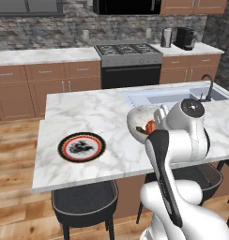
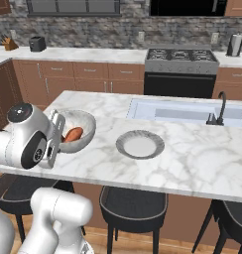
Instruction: Pick the chicken drumstick and sweet potato from their plates and place them in the bowl. Then put the bowl in the fridge.
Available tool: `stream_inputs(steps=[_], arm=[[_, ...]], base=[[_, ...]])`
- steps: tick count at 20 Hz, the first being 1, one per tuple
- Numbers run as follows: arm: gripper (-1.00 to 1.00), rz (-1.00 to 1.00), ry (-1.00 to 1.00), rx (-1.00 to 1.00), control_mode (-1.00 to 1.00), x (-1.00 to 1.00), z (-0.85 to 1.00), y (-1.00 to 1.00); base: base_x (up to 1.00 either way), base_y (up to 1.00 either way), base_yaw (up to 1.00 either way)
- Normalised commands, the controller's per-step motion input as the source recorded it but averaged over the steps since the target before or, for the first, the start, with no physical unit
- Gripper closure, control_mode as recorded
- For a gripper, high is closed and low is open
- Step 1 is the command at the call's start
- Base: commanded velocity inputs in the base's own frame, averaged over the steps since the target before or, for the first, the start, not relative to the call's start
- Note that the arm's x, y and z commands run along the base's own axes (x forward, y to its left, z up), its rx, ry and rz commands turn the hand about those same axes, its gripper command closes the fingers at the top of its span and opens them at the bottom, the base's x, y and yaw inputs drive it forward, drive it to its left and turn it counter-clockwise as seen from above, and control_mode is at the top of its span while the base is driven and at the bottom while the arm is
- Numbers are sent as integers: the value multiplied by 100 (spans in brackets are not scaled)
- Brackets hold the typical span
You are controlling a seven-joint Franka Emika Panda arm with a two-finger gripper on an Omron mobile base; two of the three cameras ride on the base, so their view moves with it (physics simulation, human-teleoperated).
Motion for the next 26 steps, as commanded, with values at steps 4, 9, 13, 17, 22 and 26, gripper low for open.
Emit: stream_inputs(steps=[4,9,13,17,22,26], arm=[[100,0,0,0,100,0,0,0],[100,0,0,0,100,0,0,0],[100,0,0,0,100,0,0,0],[100,0,0,0,100,0,0,0],[100,0,0,0,100,0,0,0],[100,0,0,0,100,0,0,0]], base=[[0,0,0],[-28,0,-1],[-88,8,0],[-59,10,54],[-17,16,96],[-4,10,100]])
